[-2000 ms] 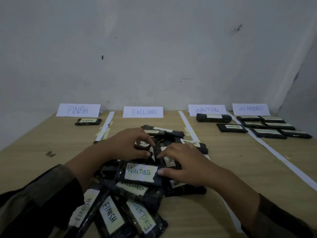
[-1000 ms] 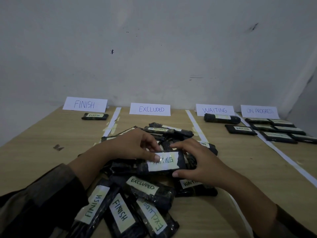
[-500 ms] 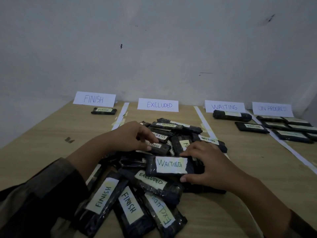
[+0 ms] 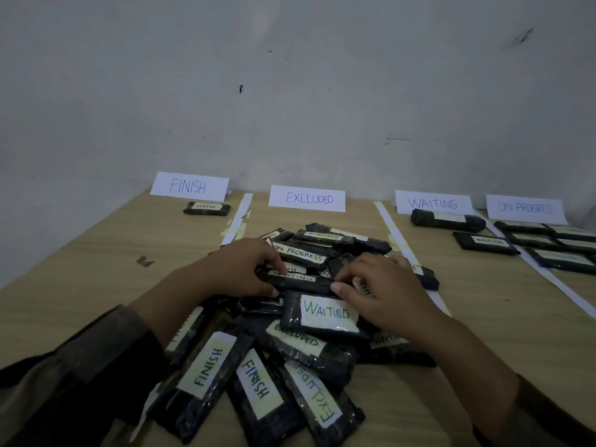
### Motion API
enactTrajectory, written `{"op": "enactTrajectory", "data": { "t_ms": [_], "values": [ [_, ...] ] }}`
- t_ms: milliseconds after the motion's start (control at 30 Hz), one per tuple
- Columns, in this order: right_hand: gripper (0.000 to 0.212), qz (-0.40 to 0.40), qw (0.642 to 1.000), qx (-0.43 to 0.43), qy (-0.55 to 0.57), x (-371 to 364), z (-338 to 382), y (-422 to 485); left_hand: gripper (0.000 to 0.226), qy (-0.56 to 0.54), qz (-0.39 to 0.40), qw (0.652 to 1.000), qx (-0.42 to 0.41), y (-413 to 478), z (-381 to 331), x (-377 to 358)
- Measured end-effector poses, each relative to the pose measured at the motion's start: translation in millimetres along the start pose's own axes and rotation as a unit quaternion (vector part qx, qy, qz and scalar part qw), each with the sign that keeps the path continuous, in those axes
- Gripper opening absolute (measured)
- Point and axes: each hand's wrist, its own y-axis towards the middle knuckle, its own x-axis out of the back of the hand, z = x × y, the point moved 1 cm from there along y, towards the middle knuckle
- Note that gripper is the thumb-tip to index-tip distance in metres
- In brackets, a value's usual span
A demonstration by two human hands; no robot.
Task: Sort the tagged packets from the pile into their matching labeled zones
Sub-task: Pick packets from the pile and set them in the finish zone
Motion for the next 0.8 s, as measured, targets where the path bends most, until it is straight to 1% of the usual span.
{"op": "enactTrajectory", "data": {
  "t_ms": [67,100,200,300,400,533,700,800],
  "values": [
    [0.036,0.000,1.000,-0.014,0.002,-1.2,3.1,4.6,0.030,-0.024,-0.002,1.000,0.004,-0.8,-0.3,-0.7],
    [0.035,0.008,1.000,-0.019,-0.003,-1.8,4.5,6.8,0.028,-0.039,-0.003,0.999,0.003,-1.0,-0.3,-1.1],
    [0.046,0.042,0.998,-0.029,-0.026,-4.2,8.4,13.1,0.031,-0.080,-0.001,0.997,0.007,-0.9,0.0,-0.4],
    [0.057,0.056,0.997,-0.029,-0.031,-6.9,11.2,17.6,0.047,-0.084,-0.007,0.996,0.010,1.3,0.6,-0.1],
    [0.063,0.055,0.998,-0.014,-0.021,-7.3,12.2,20.3,0.056,-0.077,-0.033,0.997,0.000,3.2,0.3,1.0],
    [0.070,0.042,0.999,0.013,-0.014,-5.8,14.0,25.6,0.059,-0.045,-0.087,0.995,-0.023,1.4,-8.2,8.4],
    [0.068,-0.007,0.999,0.028,-0.036,1.6,9.4,31.7,0.061,0.064,-0.149,0.985,-0.056,1.3,-26.9,16.8],
    [0.067,-0.042,0.998,0.025,-0.044,9.7,-0.9,31.5,0.072,0.092,-0.153,0.982,-0.069,10.0,-31.1,14.7]
  ]
}}
